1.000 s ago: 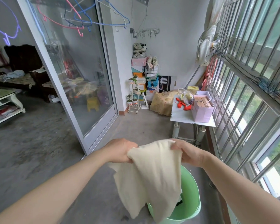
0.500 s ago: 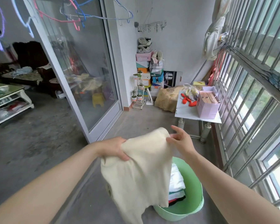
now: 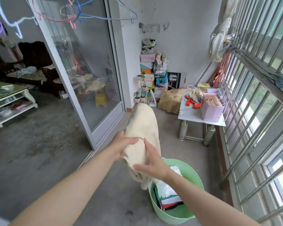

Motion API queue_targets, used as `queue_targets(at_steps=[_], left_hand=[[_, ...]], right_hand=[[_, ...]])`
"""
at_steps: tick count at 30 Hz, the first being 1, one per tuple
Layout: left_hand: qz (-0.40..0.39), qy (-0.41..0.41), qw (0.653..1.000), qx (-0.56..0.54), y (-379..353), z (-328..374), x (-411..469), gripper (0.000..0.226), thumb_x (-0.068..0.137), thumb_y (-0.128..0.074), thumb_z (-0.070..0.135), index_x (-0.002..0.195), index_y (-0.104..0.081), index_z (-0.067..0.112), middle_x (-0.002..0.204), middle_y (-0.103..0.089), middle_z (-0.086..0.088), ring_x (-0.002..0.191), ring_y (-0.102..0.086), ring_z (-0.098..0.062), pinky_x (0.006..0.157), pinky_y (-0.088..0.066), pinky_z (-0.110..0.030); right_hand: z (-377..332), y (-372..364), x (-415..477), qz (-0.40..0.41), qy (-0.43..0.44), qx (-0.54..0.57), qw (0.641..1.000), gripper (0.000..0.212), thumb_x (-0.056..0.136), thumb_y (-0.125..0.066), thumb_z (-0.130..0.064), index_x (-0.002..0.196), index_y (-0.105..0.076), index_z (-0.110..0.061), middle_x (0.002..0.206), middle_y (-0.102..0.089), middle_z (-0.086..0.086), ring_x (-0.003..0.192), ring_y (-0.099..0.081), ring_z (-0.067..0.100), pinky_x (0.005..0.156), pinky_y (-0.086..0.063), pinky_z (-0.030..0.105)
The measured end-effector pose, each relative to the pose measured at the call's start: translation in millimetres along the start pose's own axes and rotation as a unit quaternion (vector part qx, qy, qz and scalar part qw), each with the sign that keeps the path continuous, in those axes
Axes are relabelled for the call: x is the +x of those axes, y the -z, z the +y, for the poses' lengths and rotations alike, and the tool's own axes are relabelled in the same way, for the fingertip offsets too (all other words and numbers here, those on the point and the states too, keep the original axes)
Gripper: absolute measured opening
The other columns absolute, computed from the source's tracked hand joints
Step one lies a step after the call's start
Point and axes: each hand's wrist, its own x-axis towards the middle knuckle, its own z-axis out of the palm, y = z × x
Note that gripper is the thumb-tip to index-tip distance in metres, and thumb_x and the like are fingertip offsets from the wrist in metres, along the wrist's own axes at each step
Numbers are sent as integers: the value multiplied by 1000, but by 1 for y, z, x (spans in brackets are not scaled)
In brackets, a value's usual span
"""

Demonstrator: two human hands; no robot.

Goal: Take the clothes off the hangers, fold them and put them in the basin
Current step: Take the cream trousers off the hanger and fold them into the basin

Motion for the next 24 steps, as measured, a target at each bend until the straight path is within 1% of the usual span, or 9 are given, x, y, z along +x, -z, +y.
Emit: queue_targets(at_steps=[2, 3, 5, 9, 11, 13, 17, 21, 24], left_hand=[[20, 24, 996, -83, -9, 3, 0, 19, 87, -60, -4, 98, -56, 12, 85, -67, -7, 66, -66, -17, 58, -54, -27], [24, 44, 991, -125, -11, 4, 0, 17, 88, -59, -3, 96, -56, 11, 85, -66, -9, 63, -67, -17, 58, -54, -28], [18, 97, 977, -188, -13, 4, 3, 11, 91, -57, 0, 97, -58, 8, 88, -67, -13, 69, -67, -23, 65, -54, -36], [-5, 192, 950, -244, -22, -1, 1, 10, 92, -58, 11, 95, -59, 1, 92, -64, -17, 81, -62, -29, 84, -48, -46], [-9, 204, 942, -265, -25, -6, 2, 12, 90, -61, 11, 94, -60, -1, 91, -65, -16, 82, -63, -28, 83, -50, -43], [-3, 197, 937, -289, -25, -9, 4, 14, 89, -61, 9, 98, -60, -1, 92, -66, -15, 83, -64, -27, 78, -53, -39], [-32, 175, 929, -324, -24, -13, 6, 19, 91, -56, 15, 105, -62, 3, 83, -72, -12, 81, -66, -26, 64, -56, -34], [-45, 171, 931, -318, -14, -10, 10, 41, 90, -57, 42, 106, -62, 3, 85, -73, -16, 82, -67, -30, 69, -51, -40], [-20, 201, 941, -273, -4, -13, 15, 42, 89, -57, 45, 99, -63, 4, 75, -72, -17, 64, -69, -30, 69, -50, -43]], right_hand=[[3, -6, 0, 25, 62, -119, 991, 117, 60, -67, -55, 150, 5, -32, 158, 1, -11, 145, 5, 4, 116, -16, 27], [5, -6, 1, 53, 82, -158, 983, 118, 57, -65, -56, 149, 7, -35, 159, 1, -7, 146, 6, 6, 115, -21, 29], [7, -3, 1, 104, 112, -218, 964, 117, 57, -68, -54, 149, 2, -38, 159, -7, -2, 147, -6, 13, 109, -32, 35], [2, -1, 8, 211, 173, -238, 932, 85, 64, -72, -42, 140, -37, -35, 144, -43, -8, 123, -50, 16, 88, -48, 31], [-6, 4, 11, 216, 157, -227, 936, 69, 70, -69, -34, 134, -45, -37, 135, -49, -19, 113, -56, 10, 77, -48, 25], [-7, 10, 13, 212, 146, -230, 938, 60, 76, -62, -24, 132, -48, -40, 134, -50, -24, 111, -56, 8, 72, -50, 27], [-2, 18, 18, 190, 177, -217, 941, 62, 77, -57, -7, 130, -55, -39, 140, -49, -18, 119, -56, 11, 80, -53, 29], [-3, 20, 21, 184, 247, -225, 924, 54, 77, -61, -4, 123, -63, -32, 132, -59, -8, 117, -59, 13, 91, -51, 29], [-3, 17, 15, 147, 314, -266, 899, 52, 75, -65, 4, 119, -67, -24, 125, -64, -5, 117, -60, 16, 96, -48, 28]])
